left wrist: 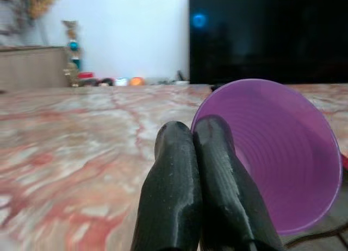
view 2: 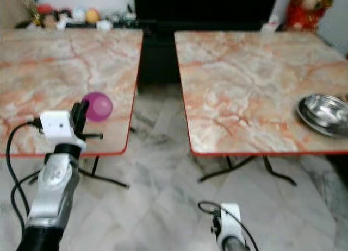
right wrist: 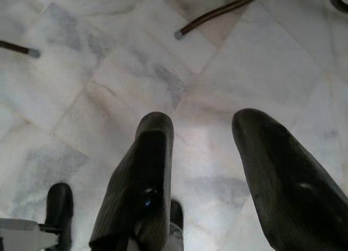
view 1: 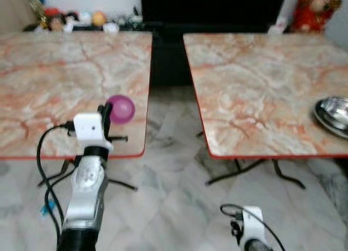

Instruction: Setting the table

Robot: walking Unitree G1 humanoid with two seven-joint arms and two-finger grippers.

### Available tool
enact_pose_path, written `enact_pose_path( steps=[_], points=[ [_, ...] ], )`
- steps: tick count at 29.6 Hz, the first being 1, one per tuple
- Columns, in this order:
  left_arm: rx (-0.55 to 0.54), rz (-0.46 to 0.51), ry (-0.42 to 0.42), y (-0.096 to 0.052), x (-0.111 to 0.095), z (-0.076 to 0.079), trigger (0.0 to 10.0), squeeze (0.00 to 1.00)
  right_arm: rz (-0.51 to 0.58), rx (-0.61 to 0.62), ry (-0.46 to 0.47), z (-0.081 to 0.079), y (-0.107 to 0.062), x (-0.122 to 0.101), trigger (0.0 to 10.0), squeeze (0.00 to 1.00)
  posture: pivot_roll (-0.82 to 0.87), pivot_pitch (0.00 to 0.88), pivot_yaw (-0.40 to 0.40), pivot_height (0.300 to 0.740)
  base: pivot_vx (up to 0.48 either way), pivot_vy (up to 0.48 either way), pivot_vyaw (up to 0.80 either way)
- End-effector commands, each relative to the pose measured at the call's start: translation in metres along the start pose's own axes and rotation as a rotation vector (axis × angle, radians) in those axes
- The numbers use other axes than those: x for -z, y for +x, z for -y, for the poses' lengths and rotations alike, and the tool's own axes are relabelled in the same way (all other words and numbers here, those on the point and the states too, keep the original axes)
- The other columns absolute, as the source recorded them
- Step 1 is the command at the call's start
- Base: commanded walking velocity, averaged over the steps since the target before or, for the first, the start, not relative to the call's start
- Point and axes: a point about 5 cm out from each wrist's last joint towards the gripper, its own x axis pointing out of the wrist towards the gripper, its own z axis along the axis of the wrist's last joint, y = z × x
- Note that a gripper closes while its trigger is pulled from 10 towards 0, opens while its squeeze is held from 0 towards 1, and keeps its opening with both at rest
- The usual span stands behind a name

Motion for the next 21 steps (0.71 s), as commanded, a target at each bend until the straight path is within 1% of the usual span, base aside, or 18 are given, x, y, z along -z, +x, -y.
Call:
enact_pose_path(
  steps=[1, 2, 6, 9, 12, 14, 19, 21],
  points=[
    [0.011, 0.001, -0.001, -0.002, 0.0, 0.003, 10.0, 0.0, 0.0, 0.008, 0.013, 0.005, 0.0, 0.0, 10.0, 0.0, 0.12, 0.0, -0.017, 0.74, 0.0, -0.398, 0.51],
    [0.011, 0.0, -0.001, -0.002, 0.001, 0.003, 10.0, 0.0, -0.001, 0.008, 0.018, 0.004, 0.0, 0.001, 10.0, 0.0, 0.12, 0.0, -0.017, 0.74, 0.0, -0.398, 0.51],
    [0.014, -0.002, 0.004, -0.002, 0.001, 0.002, 10.0, 0.0, -0.005, 0.005, 0.028, 0.004, -0.001, 0.002, 10.0, 0.0, 0.12, 0.0, -0.022, 0.74, 0.0, -0.39, 0.0],
    [0.023, -0.01, 0.042, -0.003, 0.003, -0.005, 10.0, 0.0, -0.006, 0.007, 0.022, 0.005, -0.001, 0.002, 10.0, 0.0, 0.12, 0.0, -0.021, 0.74, 0.0, -0.377, 0.0],
    [0.027, -0.014, 0.058, -0.003, 0.004, -0.008, 10.0, 0.0, -0.006, 0.007, 0.023, 0.005, -0.001, 0.003, 10.0, 0.0, 0.12, 0.0, -0.021, 0.74, 0.0, -0.375, 0.0],
    [0.087, -0.02, 0.157, -0.006, 0.005, -0.02, 10.0, 0.0, -0.007, 0.008, 0.025, 0.005, -0.001, 0.003, 10.0, 0.0, 0.12, 0.0, -0.019, 0.74, 0.0, -0.36, 0.0],
    [0.119, -0.022, 0.21, -0.007, 0.004, -0.031, 10.0, 0.0, -0.01, 0.008, 0.027, 0.005, -0.001, 0.004, 10.0, 0.0, 0.12, 0.0, -0.019, 0.74, 0.0, -0.347, 0.0],
    [0.125, -0.021, 0.214, -0.006, 0.004, -0.032, 10.0, 0.0, -0.011, 0.009, 0.027, 0.005, -0.002, 0.005, 10.0, 0.0, 0.12, 0.0, -0.02, 0.74, 0.0, -0.33, 0.0]
  ],
)
